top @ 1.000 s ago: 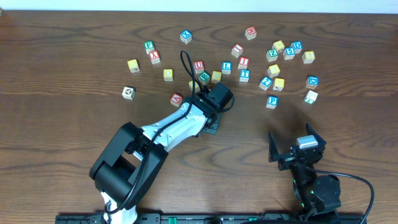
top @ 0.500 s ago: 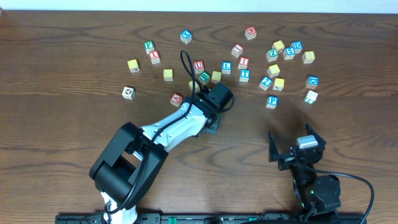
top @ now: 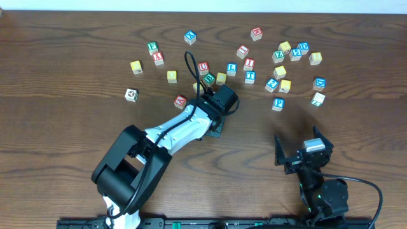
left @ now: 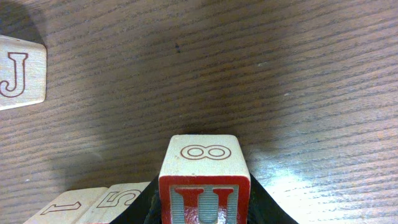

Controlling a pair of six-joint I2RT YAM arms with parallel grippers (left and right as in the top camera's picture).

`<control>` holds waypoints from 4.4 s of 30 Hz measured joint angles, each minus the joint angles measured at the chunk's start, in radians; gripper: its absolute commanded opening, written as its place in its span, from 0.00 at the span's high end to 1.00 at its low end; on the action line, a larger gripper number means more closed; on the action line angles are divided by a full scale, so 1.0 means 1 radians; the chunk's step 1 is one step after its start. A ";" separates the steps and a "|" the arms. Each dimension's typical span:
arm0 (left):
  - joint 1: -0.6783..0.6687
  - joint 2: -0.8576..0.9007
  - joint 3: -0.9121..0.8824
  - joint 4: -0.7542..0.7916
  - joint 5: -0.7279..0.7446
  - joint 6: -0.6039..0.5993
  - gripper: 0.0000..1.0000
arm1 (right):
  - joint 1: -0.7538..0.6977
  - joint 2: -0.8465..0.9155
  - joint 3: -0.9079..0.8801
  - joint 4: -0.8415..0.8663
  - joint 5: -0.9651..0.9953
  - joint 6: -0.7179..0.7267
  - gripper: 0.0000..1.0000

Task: Spell out NEURIPS
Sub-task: 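Lower the U block beside the E block, adjusting its position, then open the left gripper and lift it away from the U block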

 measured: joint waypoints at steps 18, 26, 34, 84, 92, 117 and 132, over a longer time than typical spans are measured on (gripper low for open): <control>0.000 0.000 0.000 0.000 0.037 0.000 0.87 | 0.000 0.000 0.000 0.000 0.000 0.000 0.01; 0.000 0.000 0.000 -0.016 0.086 -0.008 0.87 | 0.000 0.000 0.000 0.000 0.000 0.000 0.01; 0.000 0.000 0.000 -0.042 0.126 -0.044 0.89 | 0.000 0.000 0.000 0.000 0.000 0.000 0.01; 0.000 0.000 0.000 -0.055 0.094 -0.244 0.89 | 0.000 0.000 0.000 0.000 0.000 0.000 0.01; 0.000 0.000 0.000 -0.055 0.093 -0.243 0.59 | 0.000 0.000 0.000 0.000 0.000 0.000 0.01; 0.000 0.000 0.000 -0.060 0.111 -0.228 0.54 | 0.000 0.000 0.000 0.000 0.000 0.000 0.01; 0.000 -0.037 0.000 -0.082 0.119 -0.217 0.54 | 0.000 0.000 0.000 0.000 0.000 0.000 0.01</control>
